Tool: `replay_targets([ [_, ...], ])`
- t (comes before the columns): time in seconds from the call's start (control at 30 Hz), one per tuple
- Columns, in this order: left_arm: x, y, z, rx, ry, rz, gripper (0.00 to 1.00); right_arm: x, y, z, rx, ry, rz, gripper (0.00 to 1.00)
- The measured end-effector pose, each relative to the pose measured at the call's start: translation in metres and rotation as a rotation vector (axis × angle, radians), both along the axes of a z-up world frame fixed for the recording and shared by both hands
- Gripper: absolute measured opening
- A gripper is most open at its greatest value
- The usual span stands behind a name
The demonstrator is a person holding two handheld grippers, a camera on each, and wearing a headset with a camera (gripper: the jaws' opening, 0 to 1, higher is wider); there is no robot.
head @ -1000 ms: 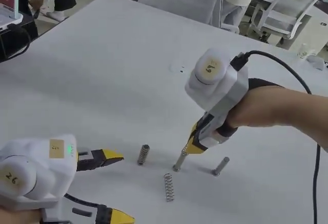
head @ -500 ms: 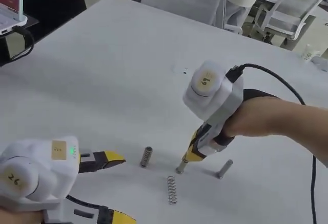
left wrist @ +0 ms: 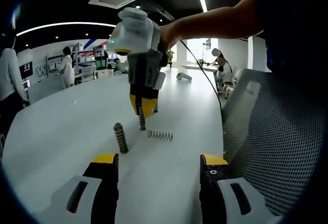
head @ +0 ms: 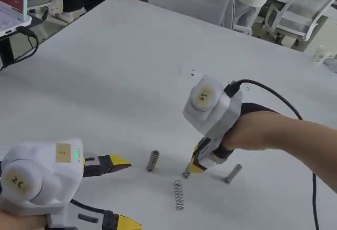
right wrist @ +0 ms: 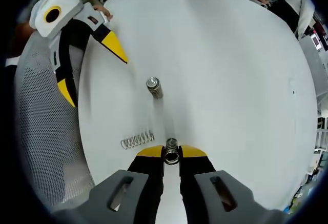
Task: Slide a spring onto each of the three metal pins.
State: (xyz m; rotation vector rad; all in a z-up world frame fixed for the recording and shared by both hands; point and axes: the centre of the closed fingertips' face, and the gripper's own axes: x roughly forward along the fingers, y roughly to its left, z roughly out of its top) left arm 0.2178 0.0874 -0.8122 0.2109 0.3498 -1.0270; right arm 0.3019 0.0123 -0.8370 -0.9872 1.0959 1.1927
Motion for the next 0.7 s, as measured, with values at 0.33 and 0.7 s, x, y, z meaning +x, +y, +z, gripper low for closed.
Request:
replay_targets([
  [0.33,-0.0004,-0.0003,-0.0005,-0.002,0.002,0.002,0.6,-0.0013,-0.0009,-0.0074,-0.004,-0.001,-0.005,0.09],
  [0.7,-0.0001,-0.0016,-0.0005,-0.004,0.003,-0.002,0.59,-0.0033,-0.0001,-0.0076,0.01,0.007,-0.013,0.11],
])
